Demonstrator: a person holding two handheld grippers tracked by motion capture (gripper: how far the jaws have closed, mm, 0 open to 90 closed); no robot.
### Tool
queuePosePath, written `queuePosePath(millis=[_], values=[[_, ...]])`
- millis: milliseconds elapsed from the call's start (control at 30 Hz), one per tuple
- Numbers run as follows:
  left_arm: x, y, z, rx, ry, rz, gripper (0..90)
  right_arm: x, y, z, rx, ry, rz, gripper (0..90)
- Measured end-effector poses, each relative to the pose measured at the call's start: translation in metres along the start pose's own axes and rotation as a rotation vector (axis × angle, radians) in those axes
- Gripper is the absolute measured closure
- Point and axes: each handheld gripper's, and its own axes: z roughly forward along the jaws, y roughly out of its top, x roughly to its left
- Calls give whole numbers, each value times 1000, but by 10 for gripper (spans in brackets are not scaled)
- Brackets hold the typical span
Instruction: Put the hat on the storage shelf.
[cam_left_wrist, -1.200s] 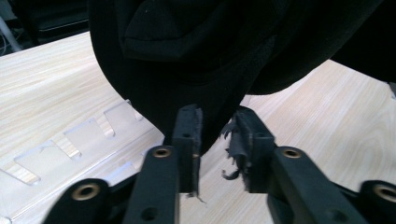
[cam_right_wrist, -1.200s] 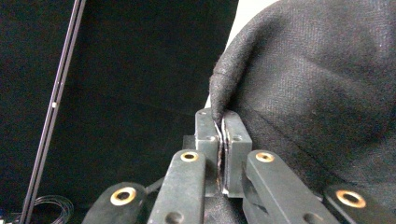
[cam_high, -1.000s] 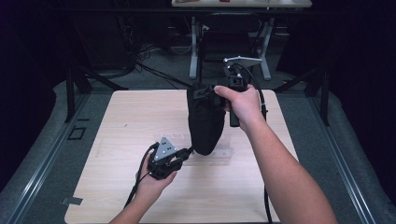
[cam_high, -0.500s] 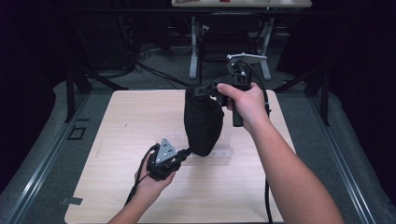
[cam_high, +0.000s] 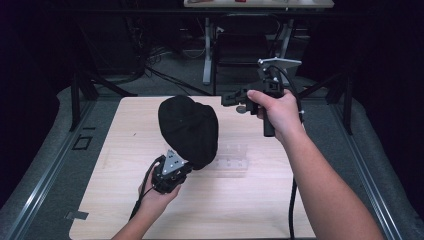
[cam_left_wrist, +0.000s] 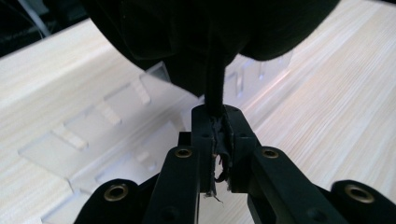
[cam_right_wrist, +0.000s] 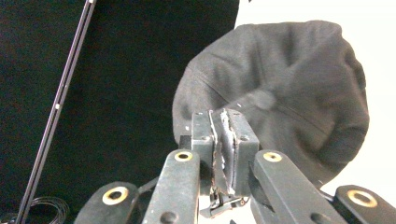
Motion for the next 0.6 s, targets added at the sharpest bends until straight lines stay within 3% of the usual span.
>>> queuePosePath(millis=[100,300,333,367,433,467,600], values=[[2,-6,0,-12,-9,-36,845,-4,-1,-5,-6,-7,3,830],[2,-15,0,-21,-18,-50,827,-11,-6,-15,-12,-27,3,827],[5,-16,-2,-17,-13,-15,812,-11,-7,-16,-14,-39,0,827],[6,-17,-2,-15,-15,-20,786,-12,-8,-18,-13,-42,-5,826],[8,-19,-4,-21,-28,-41,728,-12,-10,-20,-15,-47,-9,824],[6,-21,-6,-34,-20,-81,676,-12,-11,-21,-13,-52,-14,823],[9,-26,-16,-51,-32,-107,583,-14,-20,-26,-28,-87,-43,818]])
